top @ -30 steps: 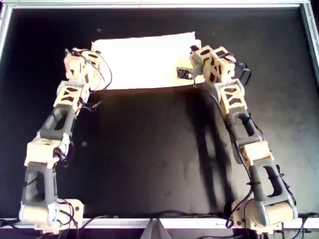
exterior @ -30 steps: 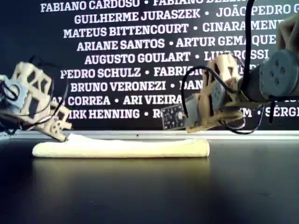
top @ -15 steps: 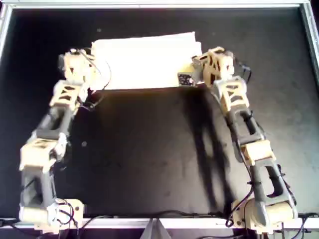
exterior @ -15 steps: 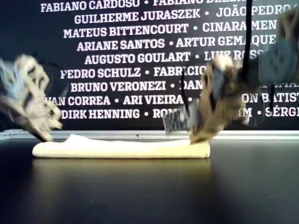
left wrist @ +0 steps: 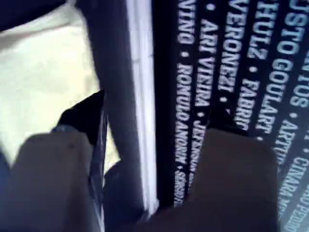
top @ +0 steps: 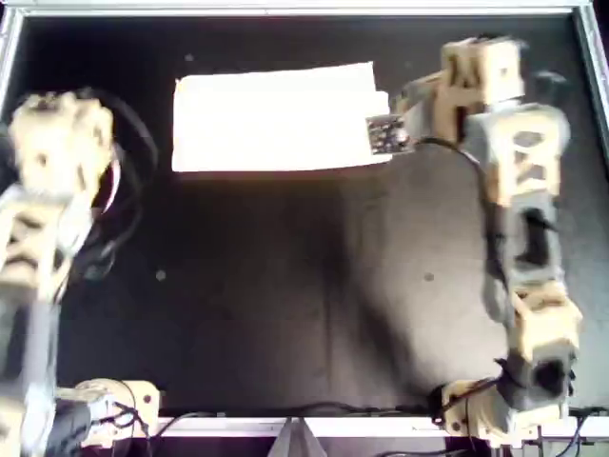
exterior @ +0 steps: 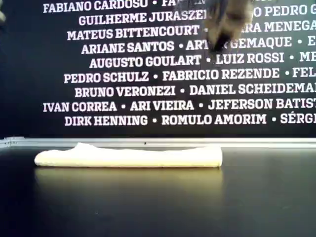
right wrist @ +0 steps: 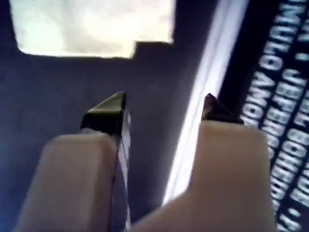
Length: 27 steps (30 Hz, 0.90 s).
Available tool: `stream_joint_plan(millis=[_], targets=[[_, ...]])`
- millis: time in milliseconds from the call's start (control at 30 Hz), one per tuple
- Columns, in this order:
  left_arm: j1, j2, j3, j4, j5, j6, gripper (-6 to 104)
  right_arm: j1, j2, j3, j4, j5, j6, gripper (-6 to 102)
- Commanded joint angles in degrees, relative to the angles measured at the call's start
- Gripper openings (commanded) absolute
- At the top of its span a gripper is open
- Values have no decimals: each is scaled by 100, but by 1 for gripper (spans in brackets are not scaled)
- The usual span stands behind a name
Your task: Fold a cloth
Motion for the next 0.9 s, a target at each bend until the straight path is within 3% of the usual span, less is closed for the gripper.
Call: stream_joint_plan(millis=[0, 100, 300, 333, 500, 600, 700, 867], targets=[[-149, 1151, 413, 387, -53, -26, 74, -35, 2320, 2030, -44, 0, 88, 61], [-158, 1916, 958, 650, -35, -70, 74, -176, 3929, 4245, -62, 0, 185, 62], [-149, 3902, 2821, 712, 18, -369, 74, -642, 6812, 8033, -800, 18, -18, 62], [-149, 4324, 3190, 703, 26, -378, 74, -729, 7181, 8525, -1107, 18, -132, 62], [-158, 5827, 4764, 615, 35, -290, 74, -1301, 8420, 10854, -3094, 9, -1046, 62], [-158, 5924, 5317, 571, 35, -290, 74, -1512, 8587, 12032, -4421, 0, -1310, 62], [-149, 5924, 5739, 211, 35, -290, 74, -1591, 8648, 12973, -5599, -79, -1266, 62], [-123, 5924, 6267, -1266, 35, -281, 74, -1591, 8666, 13904, -7049, -88, -1239, 62]])
